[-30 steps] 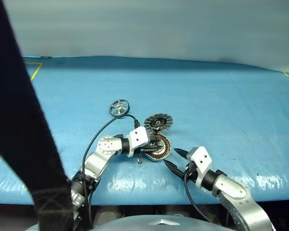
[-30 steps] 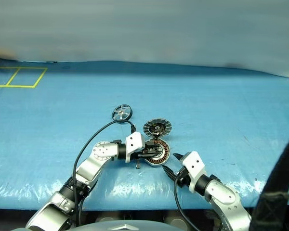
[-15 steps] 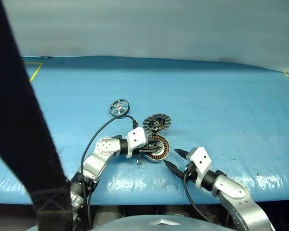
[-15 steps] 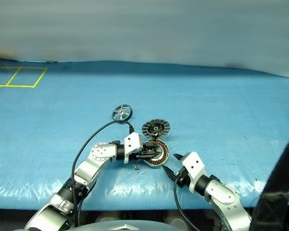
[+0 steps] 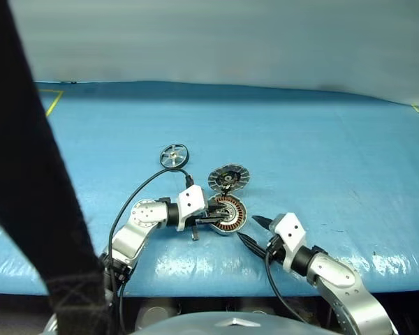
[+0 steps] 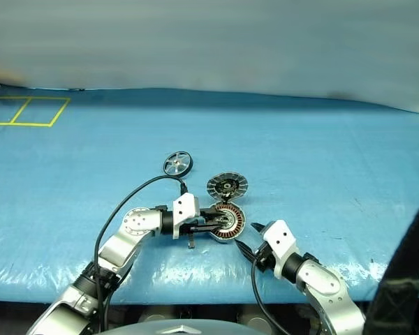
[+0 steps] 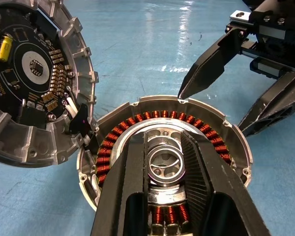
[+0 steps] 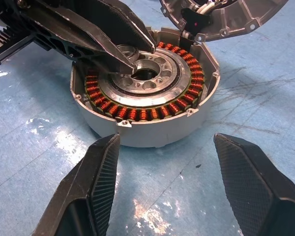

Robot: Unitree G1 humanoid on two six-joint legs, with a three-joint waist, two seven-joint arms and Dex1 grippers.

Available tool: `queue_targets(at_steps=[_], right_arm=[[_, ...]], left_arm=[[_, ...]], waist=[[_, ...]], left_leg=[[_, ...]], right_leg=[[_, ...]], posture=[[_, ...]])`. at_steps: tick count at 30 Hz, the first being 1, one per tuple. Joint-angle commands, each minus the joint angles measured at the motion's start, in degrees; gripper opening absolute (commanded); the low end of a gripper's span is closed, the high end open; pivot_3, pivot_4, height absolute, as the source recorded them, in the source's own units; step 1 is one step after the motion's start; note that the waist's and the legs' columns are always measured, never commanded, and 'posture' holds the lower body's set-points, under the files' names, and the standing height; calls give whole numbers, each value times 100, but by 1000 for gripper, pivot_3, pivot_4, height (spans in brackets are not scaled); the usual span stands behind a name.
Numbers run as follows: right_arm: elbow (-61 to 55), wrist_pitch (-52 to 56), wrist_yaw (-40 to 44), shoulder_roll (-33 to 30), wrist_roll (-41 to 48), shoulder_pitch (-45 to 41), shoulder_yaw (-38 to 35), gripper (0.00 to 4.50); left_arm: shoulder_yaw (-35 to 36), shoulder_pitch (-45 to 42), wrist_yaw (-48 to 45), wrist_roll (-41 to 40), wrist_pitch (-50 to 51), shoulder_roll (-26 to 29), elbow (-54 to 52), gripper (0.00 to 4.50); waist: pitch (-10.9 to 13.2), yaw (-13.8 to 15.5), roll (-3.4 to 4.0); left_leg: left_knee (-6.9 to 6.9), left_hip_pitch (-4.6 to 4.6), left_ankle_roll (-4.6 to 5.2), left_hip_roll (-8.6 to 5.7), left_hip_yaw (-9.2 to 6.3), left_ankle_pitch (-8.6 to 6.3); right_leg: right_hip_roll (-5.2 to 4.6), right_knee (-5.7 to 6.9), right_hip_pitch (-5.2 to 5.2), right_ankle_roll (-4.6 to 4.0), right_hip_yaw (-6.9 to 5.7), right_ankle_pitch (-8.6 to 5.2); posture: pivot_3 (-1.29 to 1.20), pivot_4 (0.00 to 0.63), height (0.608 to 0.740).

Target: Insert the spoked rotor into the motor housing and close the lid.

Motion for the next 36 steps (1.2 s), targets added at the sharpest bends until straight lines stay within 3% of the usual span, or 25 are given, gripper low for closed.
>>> queue_targets(at_steps=[1, 21, 27, 32, 36], right_arm=[[-41, -155, 30, 8, -2, -40, -16, 3219], [-28, -187, -50, 12, -95, 15, -13, 3219], [-11, -207, -54, 39, -121, 15, -2, 3219], [-75, -191, -32, 72, -18, 32, -36, 3219], [-417, -85, 158, 42, 265, -13, -4, 3219]], left_arm=[[-38, -74, 173, 102, -91, -119, -70, 678], [-89, -83, 167, 50, 52, -138, 46, 678], [-83, -54, 269, 128, 14, -131, 103, 2635], [223, 40, 273, -238, 78, -43, -363, 2635], [447, 403, -160, -859, 692, 511, -1468, 2635]], waist=[[0, 0, 0], [0, 1, 0], [0, -2, 0], [0, -11, 0], [1, -27, 2]], left_leg=[[1, 0, 0, 0, 0, 0], [1, 0, 1, 0, 0, 0], [1, 0, 1, 0, 0, 0], [1, -1, 1, 2, 0, -1], [0, 0, 0, 5, 0, 0]], right_leg=[[0, 0, 1, 0, 1, 0], [0, 1, 0, -1, 1, 2], [0, 1, 0, 1, 1, 1], [0, 1, -2, -1, 1, 2], [0, 4, -3, -9, 2, 6]], posture=[[0, 150, 740], [0, 150, 740], [0, 150, 740], [0, 150, 740], [0, 150, 740]])
